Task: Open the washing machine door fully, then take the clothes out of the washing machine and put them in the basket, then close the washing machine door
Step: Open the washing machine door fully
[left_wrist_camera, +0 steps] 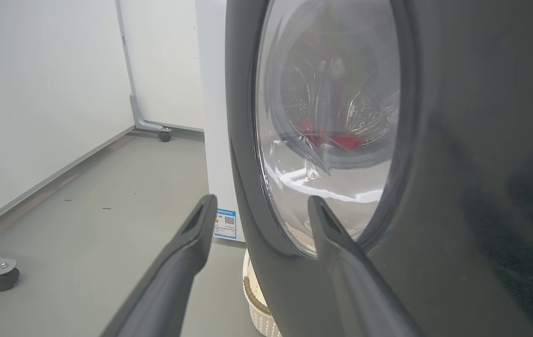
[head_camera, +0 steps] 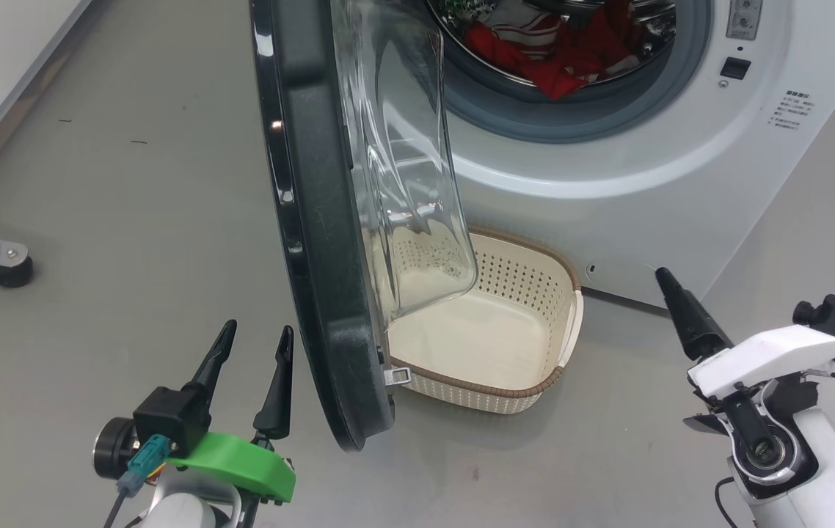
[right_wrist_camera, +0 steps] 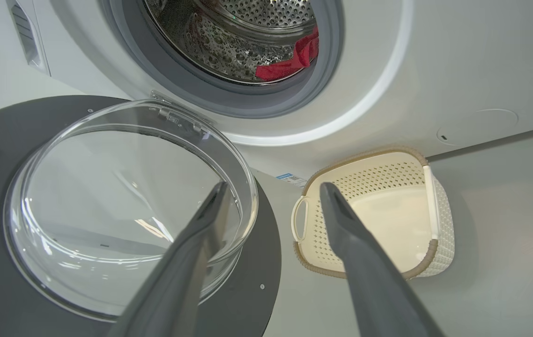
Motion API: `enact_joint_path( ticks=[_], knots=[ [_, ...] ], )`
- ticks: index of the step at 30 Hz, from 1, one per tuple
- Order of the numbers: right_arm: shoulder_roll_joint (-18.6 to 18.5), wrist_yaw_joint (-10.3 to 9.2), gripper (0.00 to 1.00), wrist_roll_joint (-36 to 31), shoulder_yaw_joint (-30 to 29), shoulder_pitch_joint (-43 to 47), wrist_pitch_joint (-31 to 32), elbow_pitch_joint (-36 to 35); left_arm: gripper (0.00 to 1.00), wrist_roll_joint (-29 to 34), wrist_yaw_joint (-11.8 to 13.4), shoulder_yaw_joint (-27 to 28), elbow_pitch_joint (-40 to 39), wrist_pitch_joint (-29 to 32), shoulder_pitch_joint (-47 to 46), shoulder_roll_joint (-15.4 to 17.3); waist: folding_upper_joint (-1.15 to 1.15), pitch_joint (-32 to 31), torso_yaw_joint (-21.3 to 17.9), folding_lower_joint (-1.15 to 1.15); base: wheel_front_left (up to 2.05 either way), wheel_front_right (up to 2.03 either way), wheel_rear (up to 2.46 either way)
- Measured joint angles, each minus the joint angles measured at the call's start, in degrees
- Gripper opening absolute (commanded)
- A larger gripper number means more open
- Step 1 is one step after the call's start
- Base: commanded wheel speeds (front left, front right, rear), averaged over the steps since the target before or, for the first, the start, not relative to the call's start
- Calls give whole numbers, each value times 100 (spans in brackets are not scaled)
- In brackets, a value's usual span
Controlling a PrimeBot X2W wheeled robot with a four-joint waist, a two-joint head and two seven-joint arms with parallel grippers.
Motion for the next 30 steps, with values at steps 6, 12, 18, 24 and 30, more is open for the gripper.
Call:
enact_joint_path(
  ticks=[6,12,18,24,30],
  knots=[
    [-390,0,100,-1305,63,32,-994,15,100,0,1,14,12,0,13,0,0,-20,-10,0,0,0,0],
    [-812,-115,100,-2763,178,30,-2023,75,100,7,2,15,41,0,18,0,0,-44,-17,0,0,0,0],
    [-870,-548,100,-3693,280,23,-2205,79,100,8,2,19,47,0,19,1,0,-72,-21,0,0,0,0],
    [-838,-798,100,-4458,426,25,-2132,-24,100,8,13,34,49,0,20,1,0,-96,-19,0,0,0,0],
    [-481,-964,100,-4877,344,62,-2117,-361,100,8,19,37,52,0,43,1,0,-96,-24,0,0,0,0]
  ],
)
